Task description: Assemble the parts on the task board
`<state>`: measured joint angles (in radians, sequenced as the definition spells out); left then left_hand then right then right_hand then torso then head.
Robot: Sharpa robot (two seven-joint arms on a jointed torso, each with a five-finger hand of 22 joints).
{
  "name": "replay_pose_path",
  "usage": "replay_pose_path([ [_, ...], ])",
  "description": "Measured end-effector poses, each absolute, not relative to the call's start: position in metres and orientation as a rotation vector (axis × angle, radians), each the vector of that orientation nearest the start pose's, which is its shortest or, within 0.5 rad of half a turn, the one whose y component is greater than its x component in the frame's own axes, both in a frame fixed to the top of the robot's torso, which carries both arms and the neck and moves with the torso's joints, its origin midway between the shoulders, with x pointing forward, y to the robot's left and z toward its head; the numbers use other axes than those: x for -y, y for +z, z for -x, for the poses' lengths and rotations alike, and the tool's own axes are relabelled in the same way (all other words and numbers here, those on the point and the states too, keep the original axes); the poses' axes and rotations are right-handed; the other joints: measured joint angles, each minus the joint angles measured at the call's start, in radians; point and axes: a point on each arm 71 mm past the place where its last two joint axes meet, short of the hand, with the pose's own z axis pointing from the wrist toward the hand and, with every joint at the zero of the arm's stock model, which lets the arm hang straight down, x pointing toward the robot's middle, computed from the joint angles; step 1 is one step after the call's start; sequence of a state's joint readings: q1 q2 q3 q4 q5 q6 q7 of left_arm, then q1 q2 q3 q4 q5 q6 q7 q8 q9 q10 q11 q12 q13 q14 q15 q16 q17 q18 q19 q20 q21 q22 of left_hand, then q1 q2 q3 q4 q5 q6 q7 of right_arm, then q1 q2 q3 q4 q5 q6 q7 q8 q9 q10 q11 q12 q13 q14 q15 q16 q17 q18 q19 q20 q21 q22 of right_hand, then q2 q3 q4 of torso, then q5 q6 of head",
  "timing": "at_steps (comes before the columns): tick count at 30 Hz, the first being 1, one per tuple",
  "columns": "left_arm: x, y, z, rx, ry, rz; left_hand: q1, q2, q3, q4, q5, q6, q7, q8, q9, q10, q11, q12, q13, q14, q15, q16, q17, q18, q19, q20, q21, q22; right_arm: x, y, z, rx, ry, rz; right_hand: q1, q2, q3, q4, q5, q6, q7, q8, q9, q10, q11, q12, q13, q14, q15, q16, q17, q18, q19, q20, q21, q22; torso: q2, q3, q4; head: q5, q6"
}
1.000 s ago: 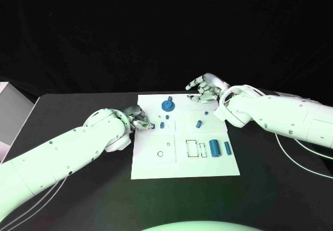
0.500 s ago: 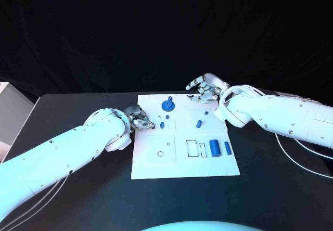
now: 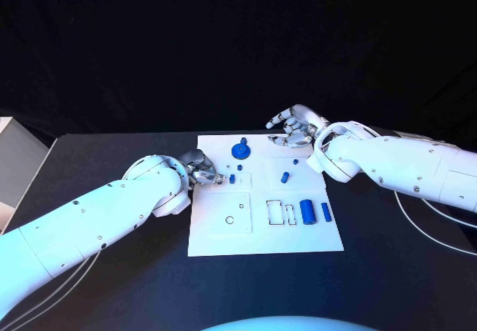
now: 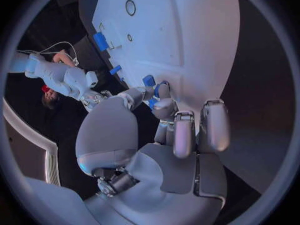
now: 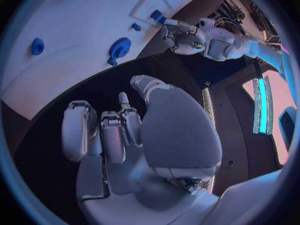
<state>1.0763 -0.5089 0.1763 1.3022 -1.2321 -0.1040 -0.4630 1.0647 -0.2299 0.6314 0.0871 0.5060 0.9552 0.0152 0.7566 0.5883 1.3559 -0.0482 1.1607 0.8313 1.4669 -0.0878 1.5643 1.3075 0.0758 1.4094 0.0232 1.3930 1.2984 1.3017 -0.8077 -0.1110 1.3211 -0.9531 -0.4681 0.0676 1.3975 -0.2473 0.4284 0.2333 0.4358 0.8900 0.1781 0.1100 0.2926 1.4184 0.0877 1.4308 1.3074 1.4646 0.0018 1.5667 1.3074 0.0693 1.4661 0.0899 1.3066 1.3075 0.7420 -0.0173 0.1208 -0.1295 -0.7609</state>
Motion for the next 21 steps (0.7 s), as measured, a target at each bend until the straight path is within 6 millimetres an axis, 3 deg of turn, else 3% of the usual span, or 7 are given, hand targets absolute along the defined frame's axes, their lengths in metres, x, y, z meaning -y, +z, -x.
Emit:
replay_pose_path([
  [16, -0.1113, -0.2124, -0.5202, -2.013, -0.634, 0.288, 0.001, 0.001, -0.037, 0.021, -0.006, 0.003, -0.003, -0.002, -0.007, 0.000, 0.000, -0.002, 0.000, 0.000, 0.000, 0.000, 0.000, 0.000, 0.000, 0.000, -0.004, -0.001, 0.2533, -0.1605, -0.5331, -1.530, 0.770, -0.300, 0.000, 0.000, 0.000, 0.000, 0.000, 0.000, 0.000, 0.000, 0.000, 0.000, 0.000, 0.000, 0.000, 0.000, 0.000, 0.000, 0.000, 0.000, 0.000, 0.000, 0.000, 0.000, 0.000, 0.0000, -0.0006, 0.000, -0.002],
  [21, -0.1115, -0.2119, -0.5205, -2.013, -0.637, 0.288, 0.042, 0.011, -0.035, 0.019, -0.002, 0.001, 0.000, -0.004, -0.010, -0.003, -0.004, -0.006, 0.002, 0.000, 0.000, 0.000, 0.000, 0.000, 0.000, 0.000, -0.004, -0.002, 0.2535, -0.1605, -0.5331, -1.530, 0.770, -0.301, 0.000, 0.000, 0.000, 0.000, 0.000, 0.000, 0.000, 0.000, 0.000, 0.000, 0.000, 0.000, 0.000, 0.000, 0.000, 0.000, 0.000, 0.000, 0.000, 0.000, 0.000, 0.000, 0.000, 0.0003, -0.0006, 0.000, -0.002],
])
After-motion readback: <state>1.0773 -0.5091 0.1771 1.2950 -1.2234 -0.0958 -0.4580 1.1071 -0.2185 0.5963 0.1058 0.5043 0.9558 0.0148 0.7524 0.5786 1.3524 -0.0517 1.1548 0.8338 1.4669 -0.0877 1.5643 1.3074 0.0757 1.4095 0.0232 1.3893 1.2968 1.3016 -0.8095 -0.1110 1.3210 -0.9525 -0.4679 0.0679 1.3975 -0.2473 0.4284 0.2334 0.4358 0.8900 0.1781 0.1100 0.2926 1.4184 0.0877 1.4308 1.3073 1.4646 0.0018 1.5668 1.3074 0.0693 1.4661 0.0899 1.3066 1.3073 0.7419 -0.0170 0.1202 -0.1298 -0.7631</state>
